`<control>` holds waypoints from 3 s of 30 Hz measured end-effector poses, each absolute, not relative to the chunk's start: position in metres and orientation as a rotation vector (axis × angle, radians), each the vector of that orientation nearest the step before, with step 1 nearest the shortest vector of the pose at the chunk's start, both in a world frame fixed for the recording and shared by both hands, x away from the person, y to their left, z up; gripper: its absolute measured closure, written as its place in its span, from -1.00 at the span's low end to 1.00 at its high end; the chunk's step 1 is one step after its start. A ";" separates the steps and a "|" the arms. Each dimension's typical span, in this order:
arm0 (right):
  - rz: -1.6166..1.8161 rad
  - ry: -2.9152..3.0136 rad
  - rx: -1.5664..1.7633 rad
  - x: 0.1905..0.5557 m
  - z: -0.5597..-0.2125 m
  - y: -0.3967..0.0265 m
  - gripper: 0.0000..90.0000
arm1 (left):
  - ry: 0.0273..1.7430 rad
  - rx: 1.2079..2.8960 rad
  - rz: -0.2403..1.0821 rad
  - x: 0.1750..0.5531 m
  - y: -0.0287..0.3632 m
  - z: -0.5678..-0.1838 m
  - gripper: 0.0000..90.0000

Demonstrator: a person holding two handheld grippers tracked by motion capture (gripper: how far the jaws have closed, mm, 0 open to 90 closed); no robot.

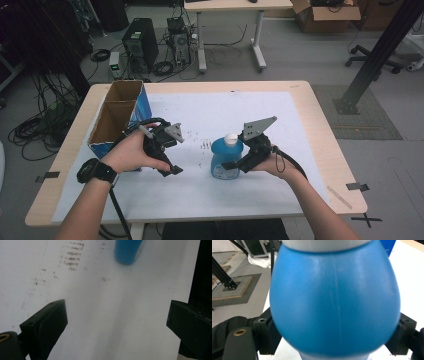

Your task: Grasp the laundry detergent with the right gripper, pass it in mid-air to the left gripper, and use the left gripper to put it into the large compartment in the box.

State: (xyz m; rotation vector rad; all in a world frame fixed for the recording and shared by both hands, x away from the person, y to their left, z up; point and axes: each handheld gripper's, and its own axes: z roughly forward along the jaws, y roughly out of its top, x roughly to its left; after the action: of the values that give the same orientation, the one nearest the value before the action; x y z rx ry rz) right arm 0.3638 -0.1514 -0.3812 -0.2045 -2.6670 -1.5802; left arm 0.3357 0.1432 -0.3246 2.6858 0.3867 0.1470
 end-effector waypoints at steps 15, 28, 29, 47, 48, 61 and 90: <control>-1.583 -2.658 -0.202 0.365 -0.383 -0.153 -0.45 | 0.388 2.685 0.146 0.336 0.144 -0.325 -0.91; -1.593 -2.669 -0.166 0.364 -0.386 -0.153 -0.14 | 0.394 2.682 0.144 0.335 0.144 -0.324 -0.91; -1.595 -2.669 -0.172 0.364 -0.386 -0.153 -0.14 | 0.394 2.683 0.144 0.335 0.144 -0.324 -0.91; -1.572 -2.730 -0.149 0.361 -0.380 -0.153 -0.08 | 0.413 2.678 0.140 0.333 0.144 -0.311 -0.91; -1.569 -2.730 -0.146 0.361 -0.380 -0.153 -0.07 | 0.409 2.677 0.143 0.333 0.144 -0.309 -0.91; -1.576 -2.736 -0.115 0.367 -0.345 -0.156 -0.07 | 0.376 2.692 0.180 0.332 0.139 -0.278 -0.91; -1.431 -2.760 0.089 0.370 -0.283 -0.104 -0.07 | 0.284 2.649 0.276 0.328 0.123 -0.207 -0.91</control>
State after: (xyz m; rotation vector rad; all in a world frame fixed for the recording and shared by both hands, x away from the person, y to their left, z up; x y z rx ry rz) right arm 0.3703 -0.1036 -0.2832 0.0890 -2.7603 -1.4308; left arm 0.3277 0.1232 -0.2068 2.6486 0.2841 0.2763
